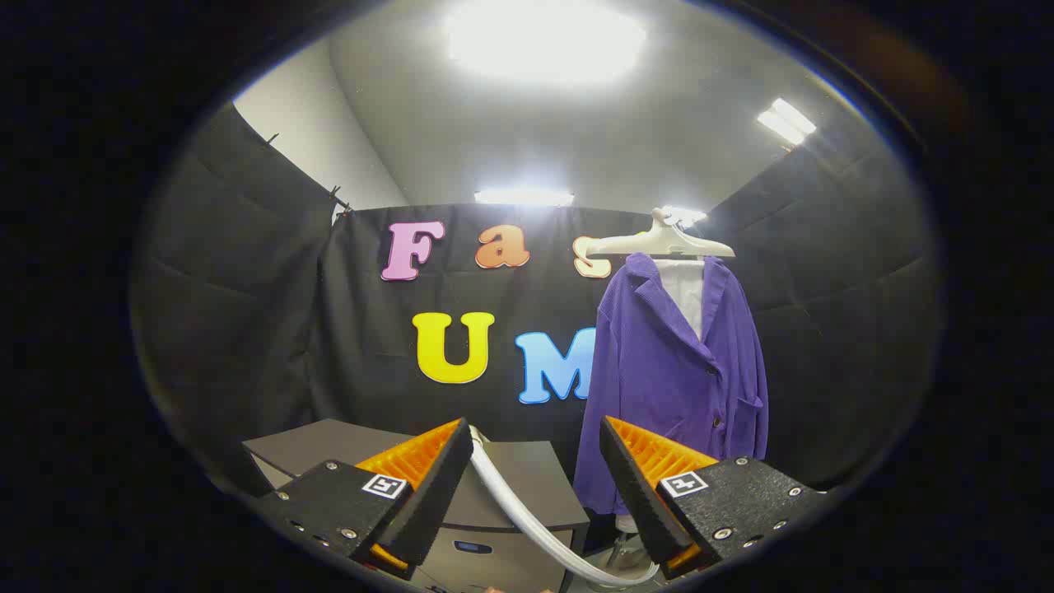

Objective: Iron the clothes twice with a garment steamer, once on the left side and once on the right side.

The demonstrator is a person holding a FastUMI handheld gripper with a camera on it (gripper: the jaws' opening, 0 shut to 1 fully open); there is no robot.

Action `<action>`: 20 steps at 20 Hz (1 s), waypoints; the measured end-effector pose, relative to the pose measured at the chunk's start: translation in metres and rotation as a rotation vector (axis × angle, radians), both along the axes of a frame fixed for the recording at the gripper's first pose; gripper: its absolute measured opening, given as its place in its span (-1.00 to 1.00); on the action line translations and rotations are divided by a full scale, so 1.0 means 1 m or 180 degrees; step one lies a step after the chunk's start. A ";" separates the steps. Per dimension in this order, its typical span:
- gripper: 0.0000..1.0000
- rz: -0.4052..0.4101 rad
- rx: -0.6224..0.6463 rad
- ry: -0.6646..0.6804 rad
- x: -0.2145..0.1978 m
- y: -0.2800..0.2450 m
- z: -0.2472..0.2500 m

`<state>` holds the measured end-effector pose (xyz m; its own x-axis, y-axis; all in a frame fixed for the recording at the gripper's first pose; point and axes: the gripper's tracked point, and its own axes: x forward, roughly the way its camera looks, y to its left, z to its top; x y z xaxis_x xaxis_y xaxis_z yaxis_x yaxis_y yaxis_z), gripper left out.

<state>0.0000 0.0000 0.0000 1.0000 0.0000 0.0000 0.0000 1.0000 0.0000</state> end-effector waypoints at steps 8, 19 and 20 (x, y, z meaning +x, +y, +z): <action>0.91 -0.0060 -0.0236 0.0128 0.012 0.007 -0.026; 0.90 -0.0043 -0.0612 0.0380 0.030 0.000 -0.058; 0.89 -0.0036 -0.0650 0.0399 0.032 -0.001 -0.058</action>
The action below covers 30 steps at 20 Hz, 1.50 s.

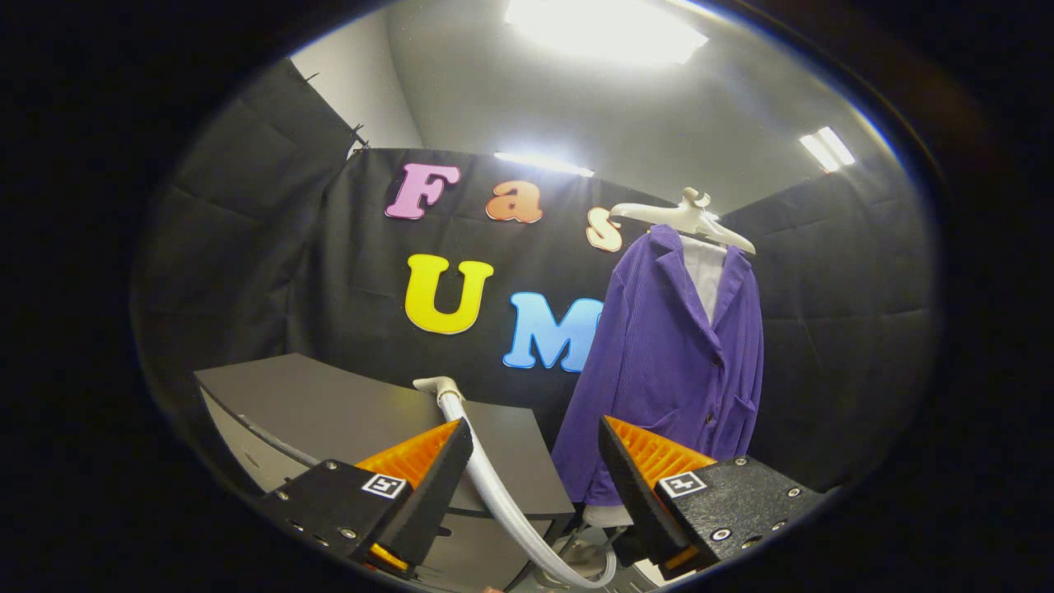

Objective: Iron the clothes twice with a garment steamer, once on the left side and once on the right side.

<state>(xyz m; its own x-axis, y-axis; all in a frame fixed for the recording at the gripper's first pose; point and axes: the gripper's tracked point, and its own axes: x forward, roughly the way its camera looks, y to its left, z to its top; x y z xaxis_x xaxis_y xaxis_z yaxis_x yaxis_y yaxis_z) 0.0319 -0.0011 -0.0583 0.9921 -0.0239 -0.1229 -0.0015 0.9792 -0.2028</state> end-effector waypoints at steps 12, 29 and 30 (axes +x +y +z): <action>0.90 0.0500 0.0269 -0.0129 -0.002 0.000 0.054; 0.89 0.1069 0.0496 0.0162 -0.040 -0.015 0.070; 0.89 0.1072 0.0595 0.0200 -0.040 -0.010 0.072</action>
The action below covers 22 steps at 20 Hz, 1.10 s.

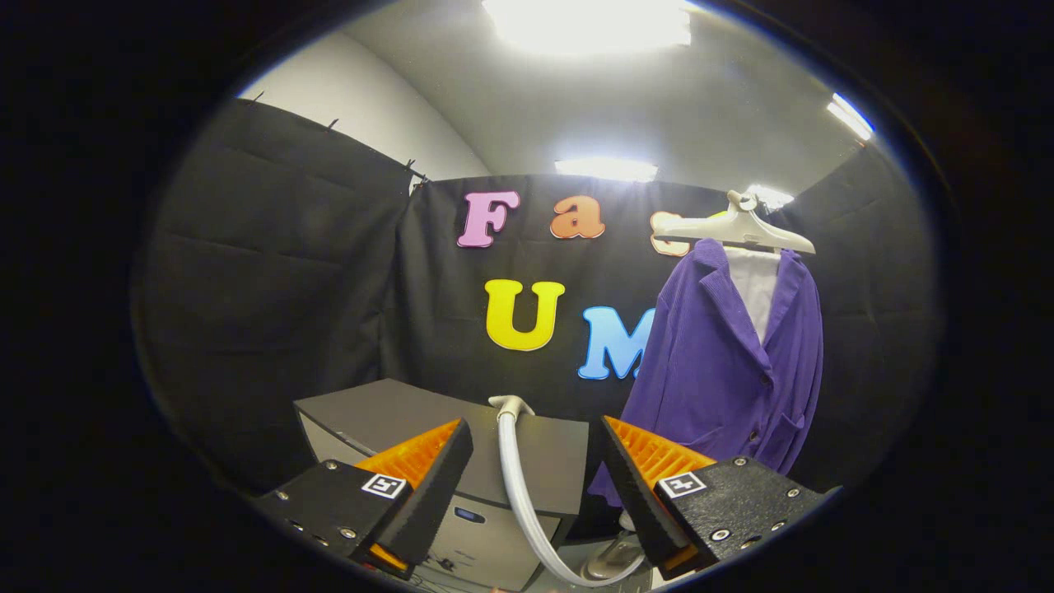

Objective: Iron the clothes twice with a garment steamer, once on the left side and once on the right side.

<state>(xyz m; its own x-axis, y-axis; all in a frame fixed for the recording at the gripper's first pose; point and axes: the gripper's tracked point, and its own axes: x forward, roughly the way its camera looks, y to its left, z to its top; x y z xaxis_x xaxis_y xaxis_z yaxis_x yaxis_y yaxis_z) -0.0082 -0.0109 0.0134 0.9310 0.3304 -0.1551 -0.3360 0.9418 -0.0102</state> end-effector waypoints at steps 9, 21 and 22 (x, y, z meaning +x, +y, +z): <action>0.90 0.0156 -0.0036 0.0565 0.095 0.083 -0.018; 0.90 -0.0352 0.0052 0.1758 0.214 0.144 -0.069; 0.90 -0.0395 0.0088 0.1871 0.219 0.147 -0.078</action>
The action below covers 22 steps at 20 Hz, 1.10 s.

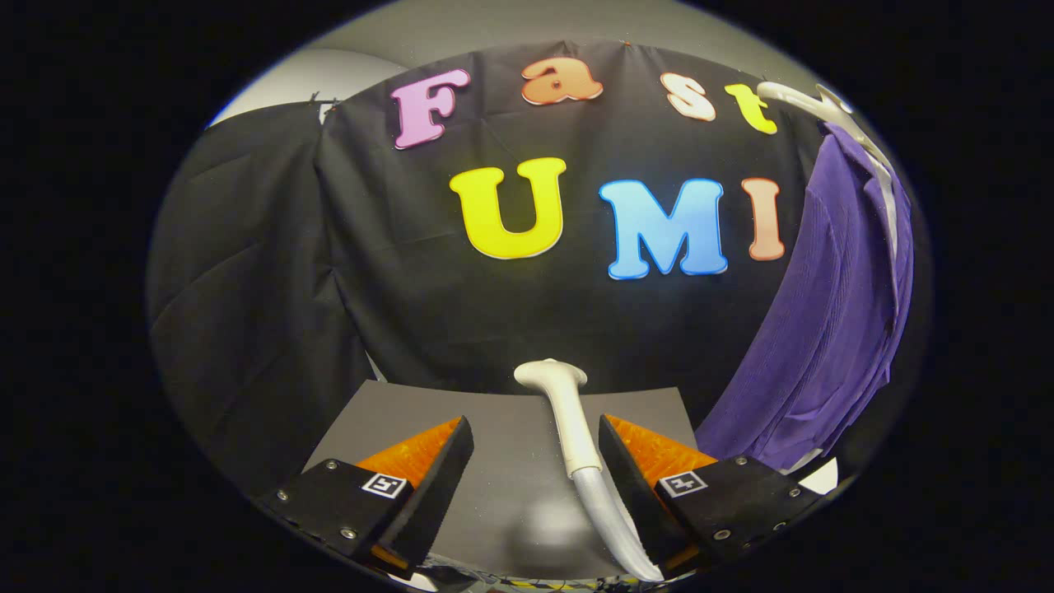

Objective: Iron the clothes twice with a garment steamer, once on the left side and once on the right side.

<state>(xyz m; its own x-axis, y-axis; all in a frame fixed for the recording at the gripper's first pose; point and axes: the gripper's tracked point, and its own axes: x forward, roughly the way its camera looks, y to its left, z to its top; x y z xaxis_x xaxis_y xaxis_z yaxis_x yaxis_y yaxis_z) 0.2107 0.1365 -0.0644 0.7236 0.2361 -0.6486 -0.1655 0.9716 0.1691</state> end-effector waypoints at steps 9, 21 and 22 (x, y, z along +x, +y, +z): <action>0.88 -0.0224 -0.0470 0.0700 0.048 0.005 -0.077; 0.84 -0.0059 -0.0617 0.1412 0.084 0.012 -0.157; 0.76 -0.0094 -0.0639 0.1432 0.085 0.009 -0.158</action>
<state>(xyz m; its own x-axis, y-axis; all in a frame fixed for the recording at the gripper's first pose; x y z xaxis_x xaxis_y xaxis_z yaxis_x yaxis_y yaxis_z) 0.2962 0.1455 -0.2227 0.3657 0.0580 -0.9289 -0.0909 0.9955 0.0264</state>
